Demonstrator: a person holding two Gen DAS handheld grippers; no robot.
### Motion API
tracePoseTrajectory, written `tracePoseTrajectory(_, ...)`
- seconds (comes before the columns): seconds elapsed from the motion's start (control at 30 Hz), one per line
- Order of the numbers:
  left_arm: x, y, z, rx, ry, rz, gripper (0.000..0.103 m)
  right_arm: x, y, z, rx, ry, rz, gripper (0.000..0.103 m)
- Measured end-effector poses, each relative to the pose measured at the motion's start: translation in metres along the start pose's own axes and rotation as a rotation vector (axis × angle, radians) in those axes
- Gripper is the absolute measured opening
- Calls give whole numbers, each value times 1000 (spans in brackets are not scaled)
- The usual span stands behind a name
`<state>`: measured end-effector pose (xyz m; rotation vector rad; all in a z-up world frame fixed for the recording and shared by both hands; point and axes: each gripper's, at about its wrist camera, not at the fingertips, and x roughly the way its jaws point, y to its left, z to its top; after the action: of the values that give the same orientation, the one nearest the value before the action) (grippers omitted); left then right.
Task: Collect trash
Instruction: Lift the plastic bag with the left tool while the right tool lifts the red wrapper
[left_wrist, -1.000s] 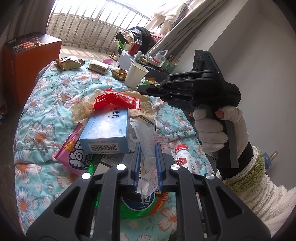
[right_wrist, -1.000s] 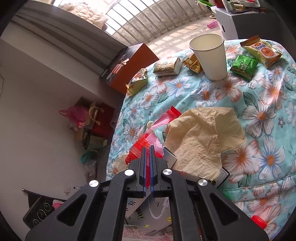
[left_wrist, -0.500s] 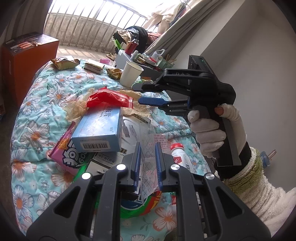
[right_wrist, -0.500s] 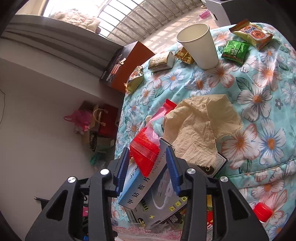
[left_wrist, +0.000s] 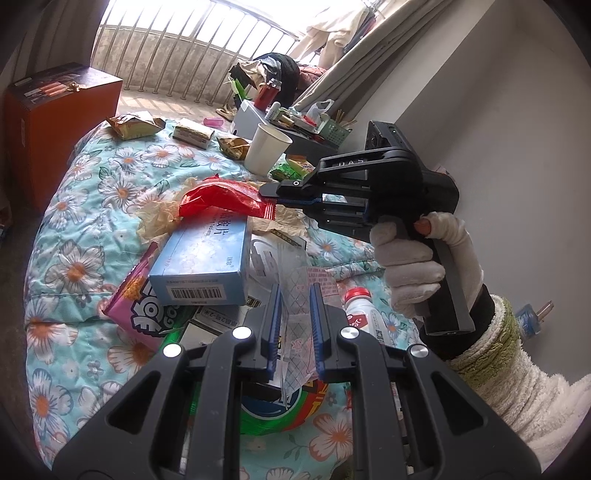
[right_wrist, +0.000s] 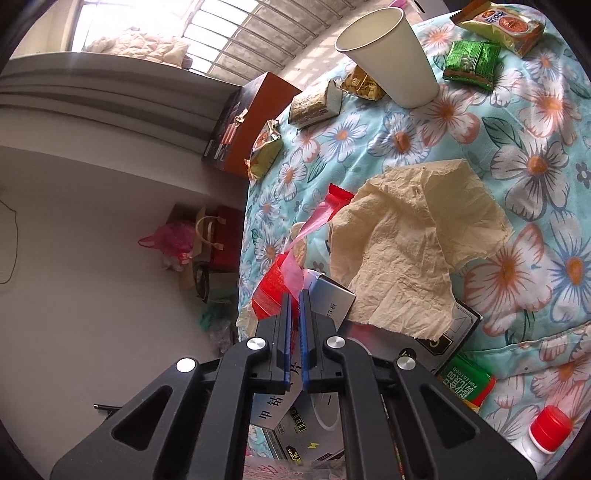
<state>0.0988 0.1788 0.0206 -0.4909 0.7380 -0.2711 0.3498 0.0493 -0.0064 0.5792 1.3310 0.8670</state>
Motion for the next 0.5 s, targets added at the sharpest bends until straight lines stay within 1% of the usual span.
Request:
tracePoseTrajectory(0.23,-4,-5,3,8,-16,-5,13,-38,14,-4,-22,-80,118,3)
tracePoseTrajectory(0.4,-11,-14,8,29,-44,-11,13,-81,18,-14,-47,-169,169,3)
tracePoseTrajectory(0.5,-13,-22,14,50,-62,-11,12,-111,12,-24,-50,-231,194,3)
